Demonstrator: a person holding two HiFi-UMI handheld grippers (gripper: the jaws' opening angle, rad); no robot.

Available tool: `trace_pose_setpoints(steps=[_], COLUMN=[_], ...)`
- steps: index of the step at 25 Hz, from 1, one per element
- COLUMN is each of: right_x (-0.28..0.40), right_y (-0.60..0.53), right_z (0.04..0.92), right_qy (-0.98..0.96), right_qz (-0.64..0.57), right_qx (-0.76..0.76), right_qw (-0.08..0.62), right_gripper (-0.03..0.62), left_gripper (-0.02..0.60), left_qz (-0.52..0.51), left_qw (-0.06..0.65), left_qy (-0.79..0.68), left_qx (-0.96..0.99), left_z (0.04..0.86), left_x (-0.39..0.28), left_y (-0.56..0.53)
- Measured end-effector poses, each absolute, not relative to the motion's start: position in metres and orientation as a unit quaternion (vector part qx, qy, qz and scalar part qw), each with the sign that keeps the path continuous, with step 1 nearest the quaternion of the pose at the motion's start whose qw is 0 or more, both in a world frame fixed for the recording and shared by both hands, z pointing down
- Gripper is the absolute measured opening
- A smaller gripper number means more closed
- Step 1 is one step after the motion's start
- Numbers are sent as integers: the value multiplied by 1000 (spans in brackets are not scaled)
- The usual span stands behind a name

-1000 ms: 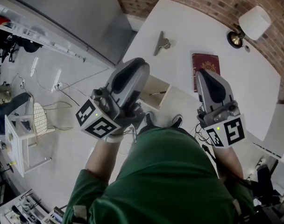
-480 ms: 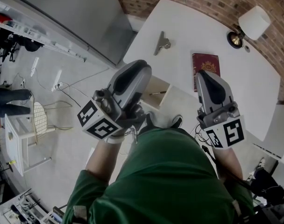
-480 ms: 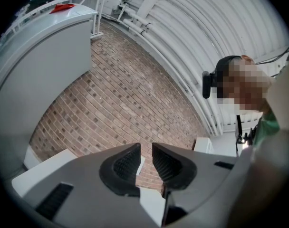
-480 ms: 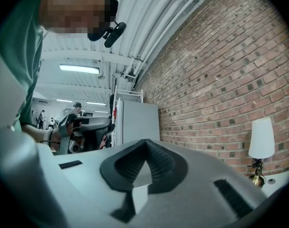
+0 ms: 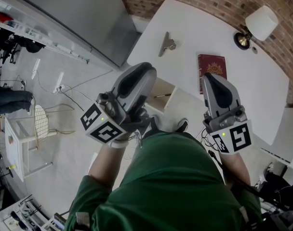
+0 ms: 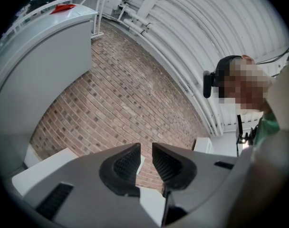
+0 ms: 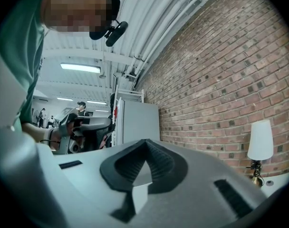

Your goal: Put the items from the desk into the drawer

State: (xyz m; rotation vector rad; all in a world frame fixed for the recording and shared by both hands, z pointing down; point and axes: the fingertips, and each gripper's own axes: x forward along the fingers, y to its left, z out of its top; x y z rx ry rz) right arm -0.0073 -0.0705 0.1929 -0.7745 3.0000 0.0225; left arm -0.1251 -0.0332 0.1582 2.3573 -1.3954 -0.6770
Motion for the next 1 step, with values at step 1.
trace_pose_setpoints(steps=[1], right_x=[-7], right_y=[-70], right_z=[193], right_qy=[968], right_qz=[7], right_qx=[-250], right_qw=[21], right_gripper=[2], left_gripper=[71], left_qz=[-237], left_qw=[160], left_qy=[-488], left_qx=[825], left_z=[159], left_x=[-125], left_y=[-33])
